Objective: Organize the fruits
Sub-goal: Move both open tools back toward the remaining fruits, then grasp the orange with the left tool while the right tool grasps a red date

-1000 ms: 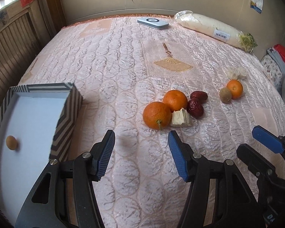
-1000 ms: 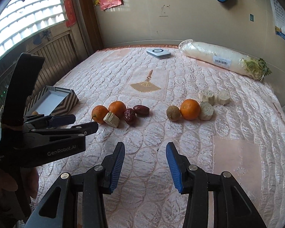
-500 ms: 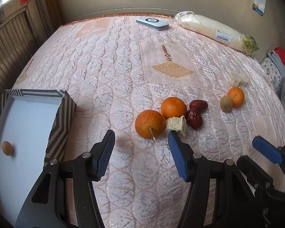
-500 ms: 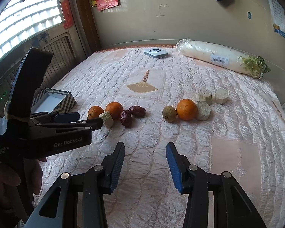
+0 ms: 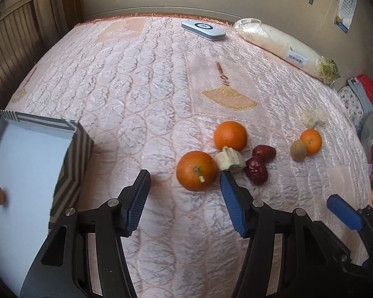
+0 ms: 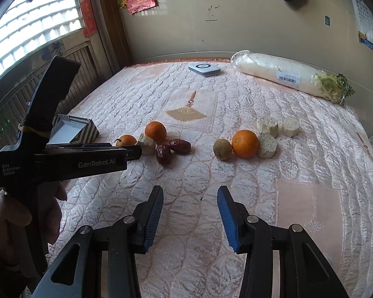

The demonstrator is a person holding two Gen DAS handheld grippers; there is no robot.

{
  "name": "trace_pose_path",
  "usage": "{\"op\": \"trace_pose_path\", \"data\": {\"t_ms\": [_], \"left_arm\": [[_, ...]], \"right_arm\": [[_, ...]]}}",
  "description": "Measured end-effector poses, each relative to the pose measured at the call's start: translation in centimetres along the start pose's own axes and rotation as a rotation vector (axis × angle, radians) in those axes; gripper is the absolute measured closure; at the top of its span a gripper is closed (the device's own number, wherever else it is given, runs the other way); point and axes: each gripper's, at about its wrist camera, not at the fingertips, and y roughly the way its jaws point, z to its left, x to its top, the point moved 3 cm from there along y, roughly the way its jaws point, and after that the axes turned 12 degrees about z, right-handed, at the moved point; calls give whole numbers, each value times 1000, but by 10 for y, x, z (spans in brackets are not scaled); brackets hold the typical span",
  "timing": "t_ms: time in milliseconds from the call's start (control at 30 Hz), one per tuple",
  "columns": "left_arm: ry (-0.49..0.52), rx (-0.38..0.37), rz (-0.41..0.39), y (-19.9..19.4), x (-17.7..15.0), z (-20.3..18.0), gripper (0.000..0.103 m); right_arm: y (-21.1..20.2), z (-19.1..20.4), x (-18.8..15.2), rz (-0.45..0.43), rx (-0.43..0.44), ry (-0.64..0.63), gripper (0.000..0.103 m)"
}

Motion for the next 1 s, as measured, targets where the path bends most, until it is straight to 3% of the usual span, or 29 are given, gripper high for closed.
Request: {"op": "trace_pose_path", "data": {"t_ms": [267,300,333,533,800,1000], "left_arm": [[26,-11,-28,1,2,-2,54],[32,-5,-32,1,2,-4,57],[40,-10,-32,1,1,-5,70],[20,3,-50,-12,-7,2,71],[-3,3,-89,-45,-27,15,71],[-3,5,-81,-51,-38,22,71]], "right_arm": [[4,3,2,7,5,-7,60],[4,3,3,7,6,-6,60],[5,3,3,7,6,-6,60],[12,9,15,-13,33,-21,60],[48,30,38,35,32,-139,60],[71,30,52,62,3,-134,84]]}}
